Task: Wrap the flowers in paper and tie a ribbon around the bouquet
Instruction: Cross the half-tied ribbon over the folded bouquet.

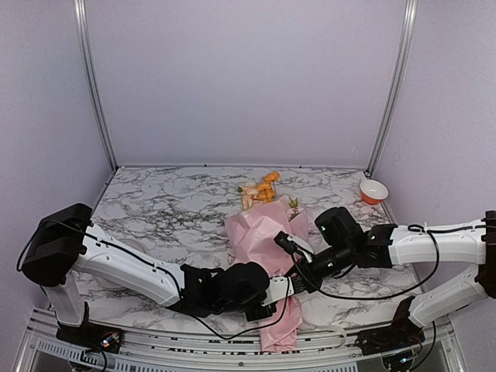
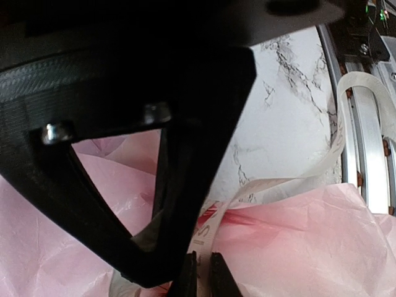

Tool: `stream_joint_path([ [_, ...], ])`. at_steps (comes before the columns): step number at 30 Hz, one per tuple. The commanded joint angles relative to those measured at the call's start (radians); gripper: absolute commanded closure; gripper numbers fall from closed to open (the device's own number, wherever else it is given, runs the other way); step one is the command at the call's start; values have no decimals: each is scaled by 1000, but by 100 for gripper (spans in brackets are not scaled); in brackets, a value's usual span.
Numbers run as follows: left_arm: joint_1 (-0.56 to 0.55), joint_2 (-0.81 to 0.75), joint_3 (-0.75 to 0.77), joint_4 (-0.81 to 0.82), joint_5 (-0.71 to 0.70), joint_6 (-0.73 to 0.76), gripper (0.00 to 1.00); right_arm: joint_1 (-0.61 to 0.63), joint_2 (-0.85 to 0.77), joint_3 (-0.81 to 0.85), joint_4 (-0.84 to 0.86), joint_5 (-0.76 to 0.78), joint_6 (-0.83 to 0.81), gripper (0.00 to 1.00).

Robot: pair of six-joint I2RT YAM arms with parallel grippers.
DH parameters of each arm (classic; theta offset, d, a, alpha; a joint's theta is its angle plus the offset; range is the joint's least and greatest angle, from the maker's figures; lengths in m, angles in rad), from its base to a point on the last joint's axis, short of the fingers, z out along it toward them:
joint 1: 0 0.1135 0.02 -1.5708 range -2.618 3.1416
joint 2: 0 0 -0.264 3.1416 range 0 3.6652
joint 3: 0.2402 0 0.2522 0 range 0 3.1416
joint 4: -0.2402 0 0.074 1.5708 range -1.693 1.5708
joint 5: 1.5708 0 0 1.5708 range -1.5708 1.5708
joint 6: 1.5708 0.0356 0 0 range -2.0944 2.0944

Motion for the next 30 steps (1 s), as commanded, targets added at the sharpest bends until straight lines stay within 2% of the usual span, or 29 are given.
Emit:
stream_joint_path([
  [1, 10, -5, 21, 39, -27, -17, 99, -7, -21, -5, 20, -4, 9, 100],
  [9, 13, -30, -19, 94, -86, -48, 100, -14, -31, -7, 21, -6, 17, 100],
  [16, 13, -20, -68, 211, -240, -61, 100, -15, -15, -24, 53, -60, 32, 99],
  [19, 13, -15, -88, 257, -244, -71, 100, -16, -6, -18, 45, -58, 28, 90],
  [24, 14, 0, -105, 270, -228, -96, 100, -23, -20, 43, -36, -13, -11, 61],
  [30, 23, 7, -124, 288, -207, -121, 100, -73, -58, 106, -126, 94, -51, 50],
])
